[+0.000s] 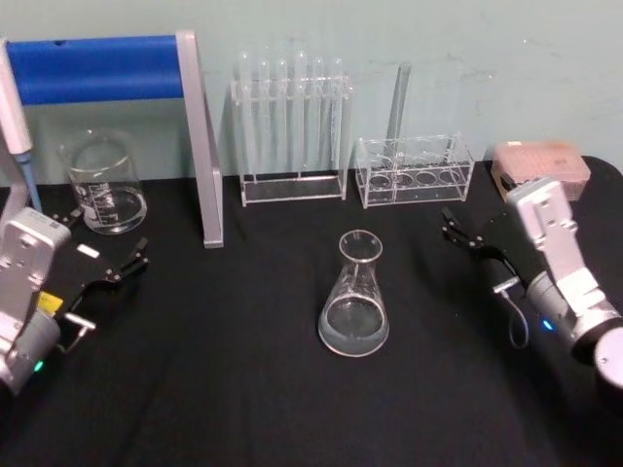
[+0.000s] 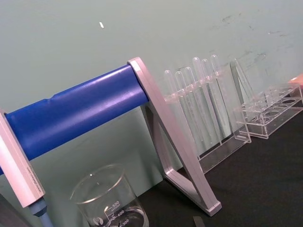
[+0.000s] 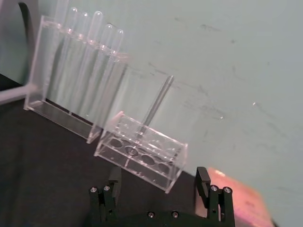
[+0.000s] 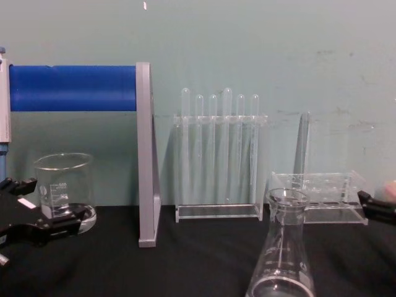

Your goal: Grasp the erlenmeyer flask with one hand, shake it three times, then place it back.

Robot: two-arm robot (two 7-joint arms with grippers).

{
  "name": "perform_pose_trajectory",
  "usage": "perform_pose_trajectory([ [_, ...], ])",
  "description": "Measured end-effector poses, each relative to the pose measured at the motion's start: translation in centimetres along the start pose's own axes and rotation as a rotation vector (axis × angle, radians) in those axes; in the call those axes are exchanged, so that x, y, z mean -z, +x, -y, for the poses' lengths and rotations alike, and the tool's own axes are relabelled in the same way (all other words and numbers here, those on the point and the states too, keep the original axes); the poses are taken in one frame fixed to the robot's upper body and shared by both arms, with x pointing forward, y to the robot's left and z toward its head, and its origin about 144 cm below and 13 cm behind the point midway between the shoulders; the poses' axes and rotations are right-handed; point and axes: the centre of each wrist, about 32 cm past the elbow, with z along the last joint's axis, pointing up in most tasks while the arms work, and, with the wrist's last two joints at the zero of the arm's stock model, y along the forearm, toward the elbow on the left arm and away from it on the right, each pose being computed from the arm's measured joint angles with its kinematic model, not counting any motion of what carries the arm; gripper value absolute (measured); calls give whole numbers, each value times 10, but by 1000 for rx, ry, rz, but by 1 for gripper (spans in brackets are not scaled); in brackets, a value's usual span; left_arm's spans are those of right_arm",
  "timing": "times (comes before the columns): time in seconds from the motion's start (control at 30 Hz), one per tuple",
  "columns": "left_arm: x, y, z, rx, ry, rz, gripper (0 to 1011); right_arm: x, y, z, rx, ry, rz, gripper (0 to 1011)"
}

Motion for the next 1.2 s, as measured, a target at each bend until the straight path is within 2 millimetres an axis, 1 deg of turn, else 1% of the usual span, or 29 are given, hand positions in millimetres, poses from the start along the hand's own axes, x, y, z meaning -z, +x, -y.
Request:
perform_pose_trajectory([
  [0.17,0,0,0,0,0,0,1001,2,-7,-4,31,6,46,1000],
  [1.2,0,0,0,0,0,0,1001,2,-5,-3,25,5,36,1000],
])
